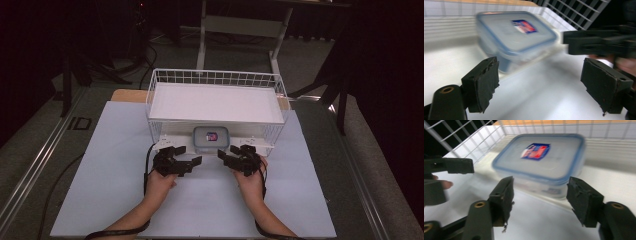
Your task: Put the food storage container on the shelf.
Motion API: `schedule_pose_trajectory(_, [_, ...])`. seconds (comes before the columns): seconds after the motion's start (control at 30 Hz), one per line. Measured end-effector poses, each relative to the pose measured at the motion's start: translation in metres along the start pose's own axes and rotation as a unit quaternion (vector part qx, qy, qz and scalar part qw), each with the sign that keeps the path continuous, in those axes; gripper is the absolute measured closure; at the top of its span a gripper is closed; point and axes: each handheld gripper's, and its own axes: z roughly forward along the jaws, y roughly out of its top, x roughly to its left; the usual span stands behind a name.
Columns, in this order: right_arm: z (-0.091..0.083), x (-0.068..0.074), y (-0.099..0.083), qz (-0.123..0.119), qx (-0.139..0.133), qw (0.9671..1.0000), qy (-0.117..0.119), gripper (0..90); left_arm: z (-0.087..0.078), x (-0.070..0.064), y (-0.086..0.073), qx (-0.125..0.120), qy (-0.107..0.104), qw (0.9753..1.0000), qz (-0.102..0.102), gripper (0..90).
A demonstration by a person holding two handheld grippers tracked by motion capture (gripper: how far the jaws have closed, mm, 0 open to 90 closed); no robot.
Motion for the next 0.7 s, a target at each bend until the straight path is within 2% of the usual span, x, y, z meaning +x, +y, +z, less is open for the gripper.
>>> schedule_pose_trajectory(0.03, [-0.001,0.002,-0.001,-0.007,-0.002,1.0000,-0.002,42.5,-0.005,-0.004,0.000,0.001,0.002,1.0000,0.008,14.0])
schedule_pose_trajectory(0.1, [-0.001,0.007,-0.002,-0.011,-0.003,0.9999,-0.002,44.5,-0.014,-0.010,0.000,0.003,0.018,0.9996,0.021,0.4])
schedule_pose_trajectory(0.17, [0.000,0.010,-0.003,-0.010,-0.003,0.9999,-0.002,54.6,-0.024,-0.012,-0.001,-0.003,0.010,0.9998,0.017,0.5])
schedule_pose_trajectory(0.27, [0.002,0.014,-0.004,-0.021,0.004,0.9998,0.007,71.5,-0.037,-0.016,-0.005,-0.007,0.010,0.9996,0.026,0.5])
schedule_pose_trajectory(0.33, [0.005,0.016,-0.003,-0.025,0.008,0.9996,0.010,75.7,-0.044,-0.016,-0.010,-0.006,0.007,0.9996,0.025,0.5])
schedule_pose_trajectory(0.43, [0.008,0.019,-0.004,-0.030,0.016,0.9994,0.005,87.8,-0.052,-0.018,-0.019,-0.003,0.006,0.9998,0.021,0.5])
schedule_pose_trajectory(0.57, [0.015,0.019,-0.006,-0.027,0.027,0.9993,0.006,89.9,-0.056,-0.023,-0.034,-0.008,0.025,0.9988,0.040,0.5])
schedule_pose_trajectory(0.7, [0.023,0.017,-0.007,-0.028,0.034,0.9990,-0.003,89.9,-0.054,-0.023,-0.042,-0.013,0.022,0.9989,0.039,0.5])
